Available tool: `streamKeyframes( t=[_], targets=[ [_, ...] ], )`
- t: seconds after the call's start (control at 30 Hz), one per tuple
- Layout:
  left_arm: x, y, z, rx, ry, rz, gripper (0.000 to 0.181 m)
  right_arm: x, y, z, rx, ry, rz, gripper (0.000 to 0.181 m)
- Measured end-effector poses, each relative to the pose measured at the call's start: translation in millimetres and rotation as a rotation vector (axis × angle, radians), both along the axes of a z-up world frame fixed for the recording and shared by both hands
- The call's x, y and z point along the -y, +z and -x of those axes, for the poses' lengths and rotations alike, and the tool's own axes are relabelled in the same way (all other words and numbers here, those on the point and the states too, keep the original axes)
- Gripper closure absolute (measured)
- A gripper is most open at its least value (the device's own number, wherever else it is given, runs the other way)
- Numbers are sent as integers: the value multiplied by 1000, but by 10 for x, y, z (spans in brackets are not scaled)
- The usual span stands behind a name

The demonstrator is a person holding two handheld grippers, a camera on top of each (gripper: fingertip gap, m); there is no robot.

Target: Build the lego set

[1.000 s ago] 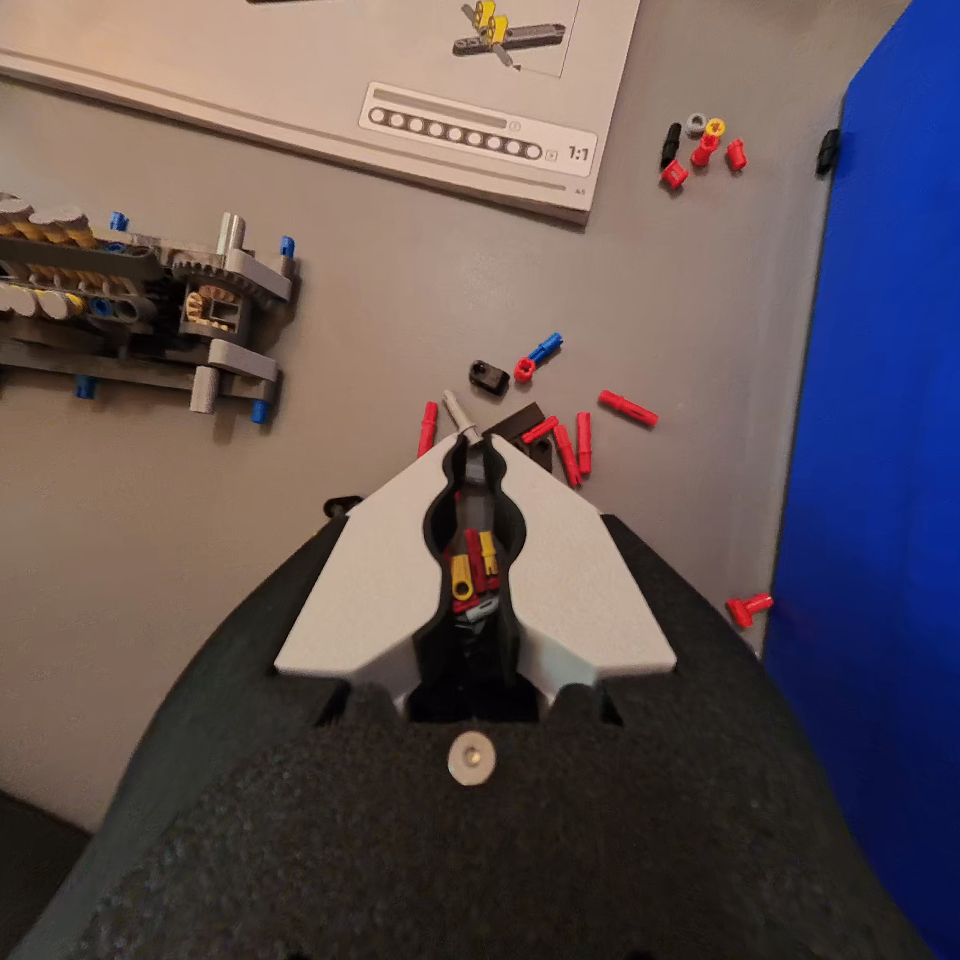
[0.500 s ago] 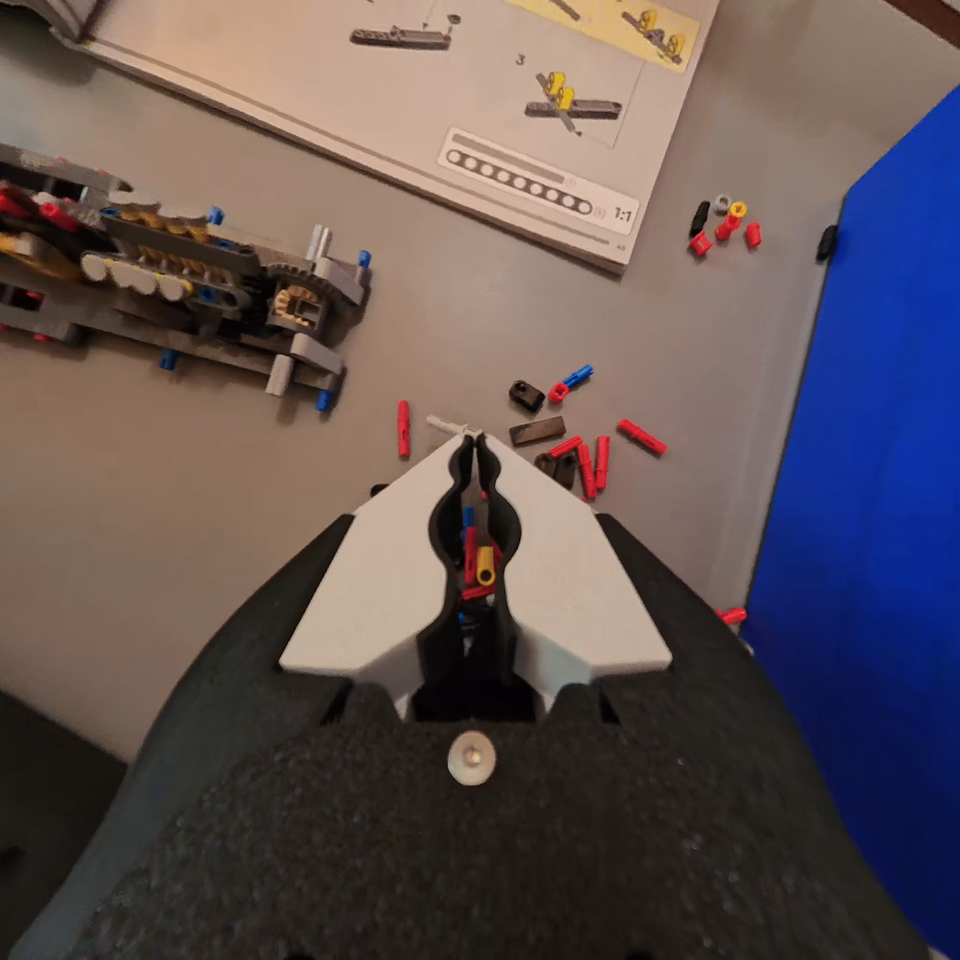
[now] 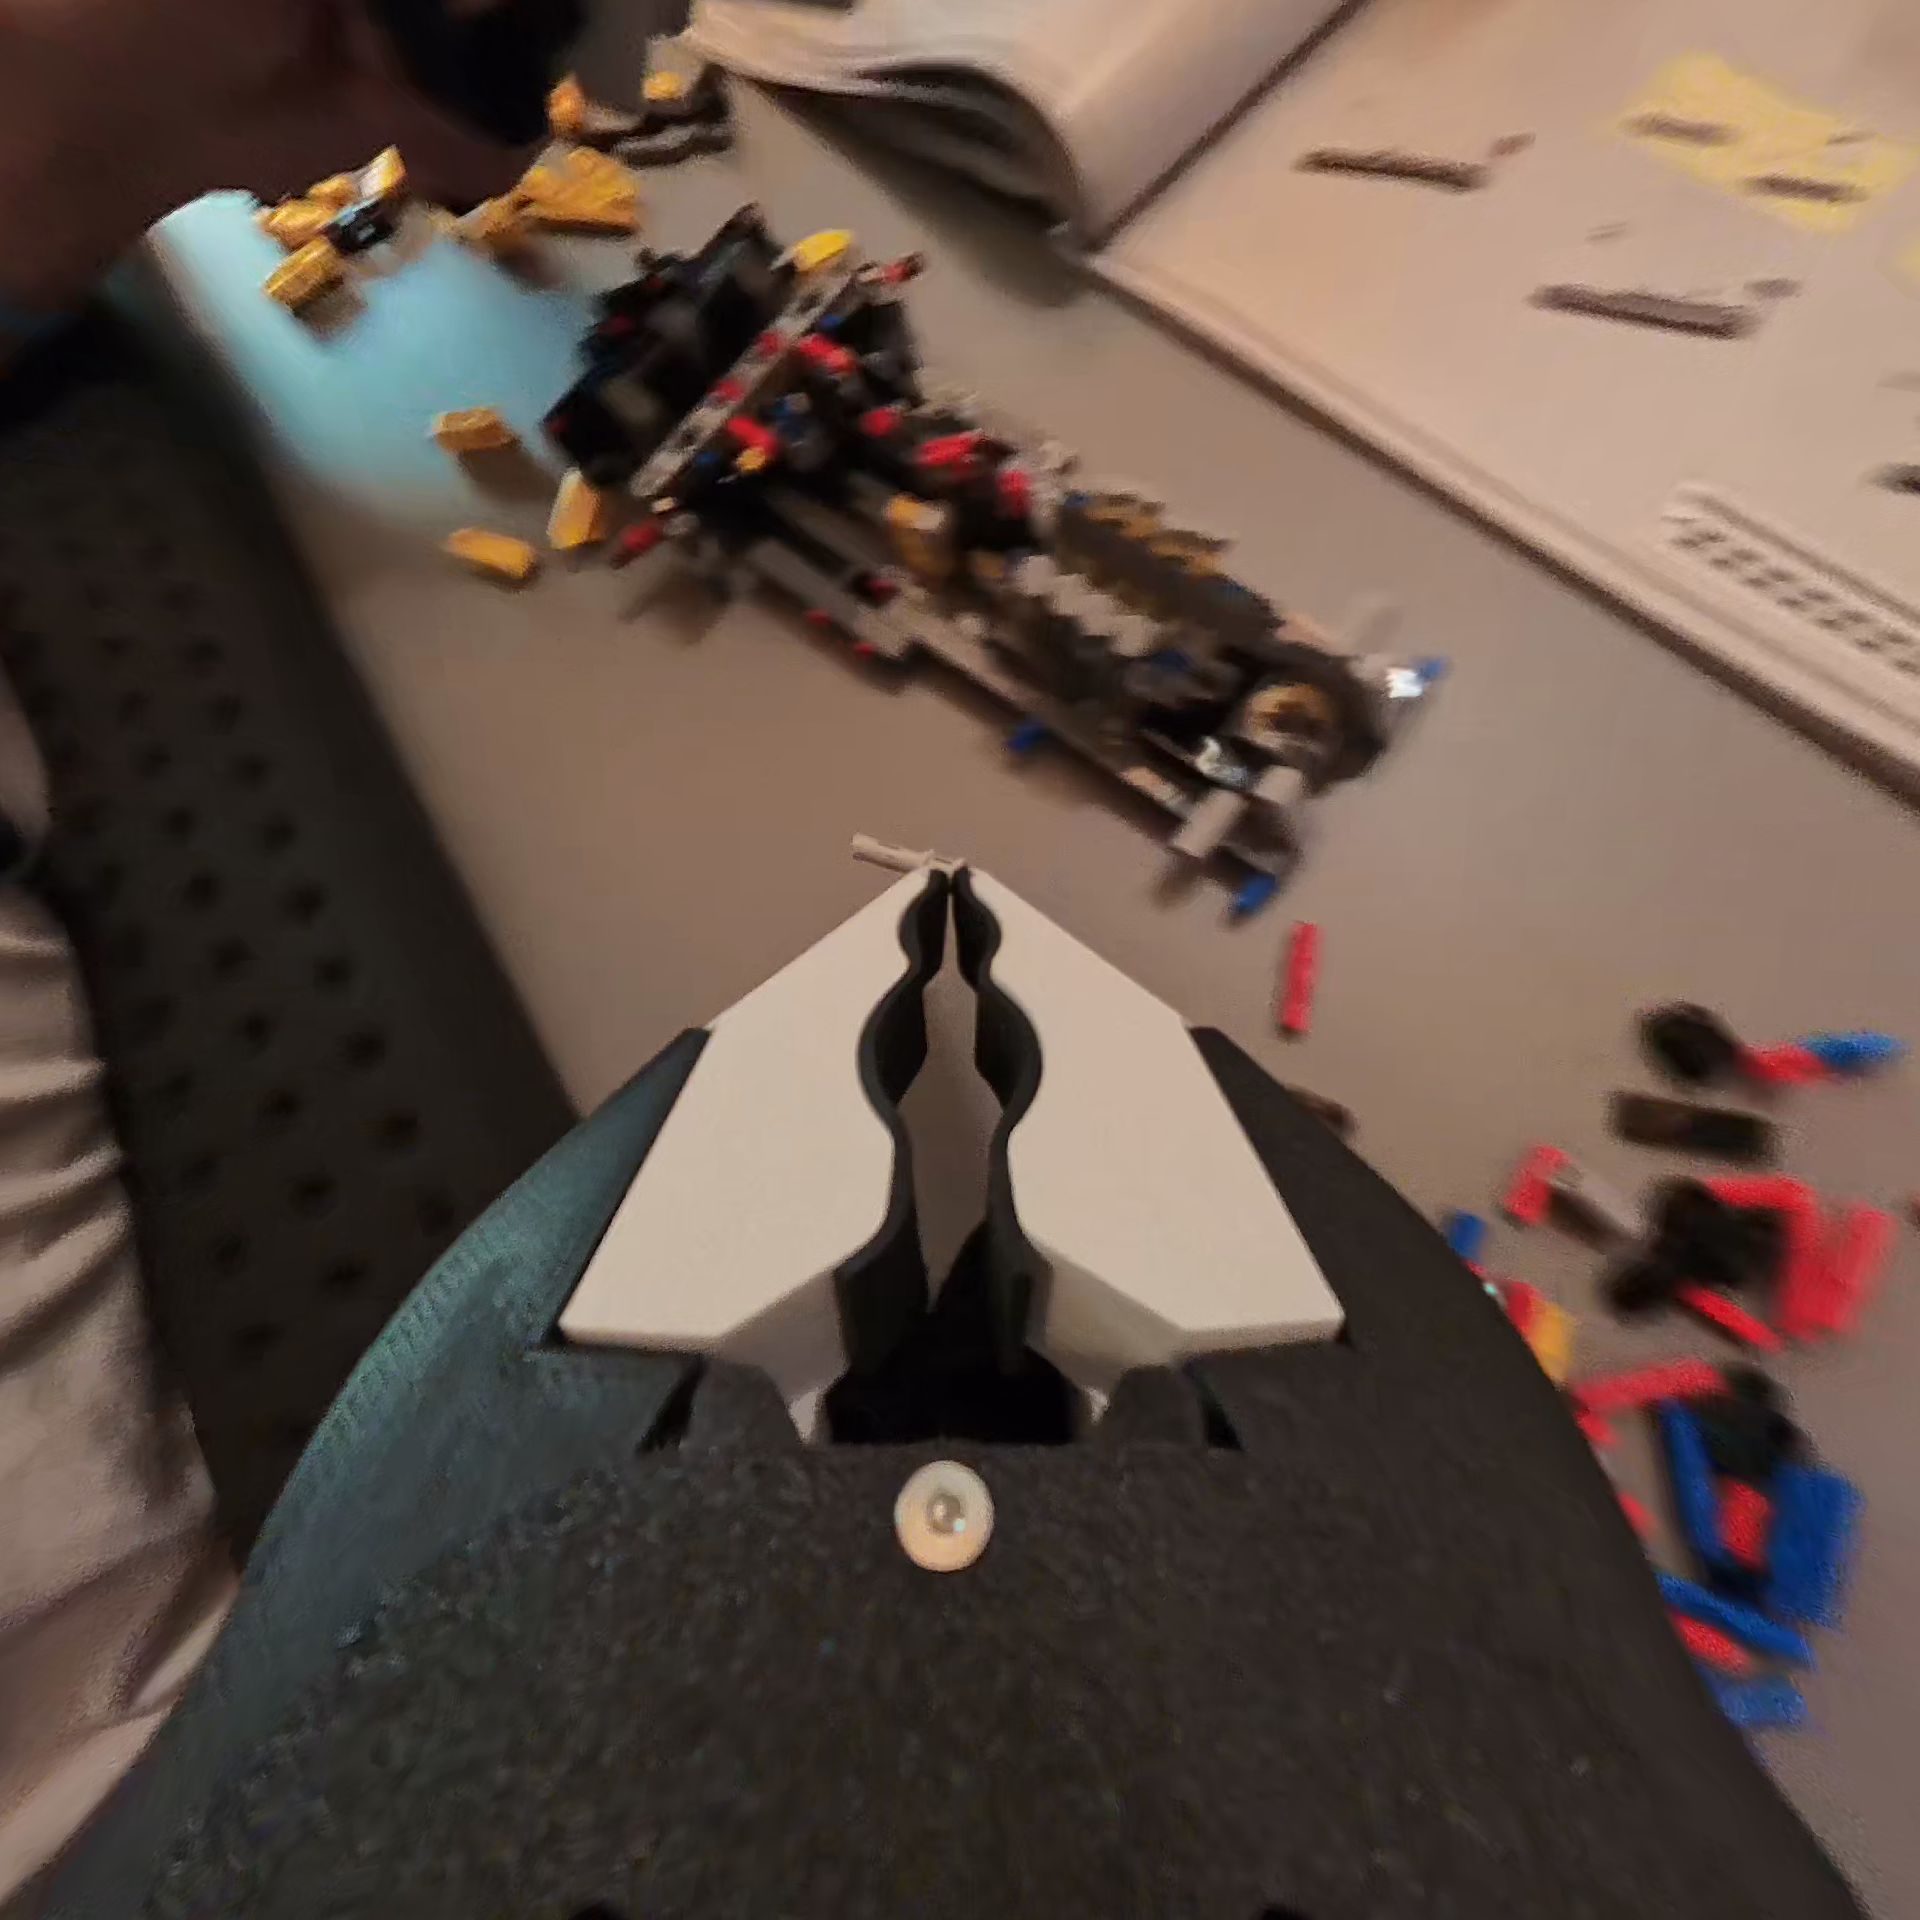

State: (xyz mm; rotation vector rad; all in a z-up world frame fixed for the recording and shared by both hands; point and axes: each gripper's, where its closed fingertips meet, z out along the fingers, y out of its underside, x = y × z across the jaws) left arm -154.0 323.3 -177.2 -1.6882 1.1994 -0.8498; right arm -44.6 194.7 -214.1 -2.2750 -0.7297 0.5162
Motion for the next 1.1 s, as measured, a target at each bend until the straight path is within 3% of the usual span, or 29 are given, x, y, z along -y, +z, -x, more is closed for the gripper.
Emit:
streamKeyframes(
  t=[0.13,0.33,0.43,0.63,0.7,0.77,0.97,1.1],
  targets=[
    [28,-17,-10,-15,-6,-16,163,10,-215,521,3,29,9,181],
    [36,-11,-5,-17,-6,-22,163,19,-260,1127,22,164,0,181],
    [34,-13,6,-20,-4,-24,163,27,-347,1187,92,194,-2,181],
    [30,-31,52,-34,6,-31,163,60,-336,1022,86,117,10,172],
    [35,-43,47,-37,1,-23,163,140,-292,835,91,88,26,166],
    [41,-76,46,-50,-2,-15,163,222,-265,416,137,0,32,164],
    [81,-98,11,-73,-18,-31,163,410,-170,-1135,186,-488,26,161],
    [104,-133,-3,-94,-27,-47,163,315,-137,-1371,125,-584,-15,159]
  ],
)
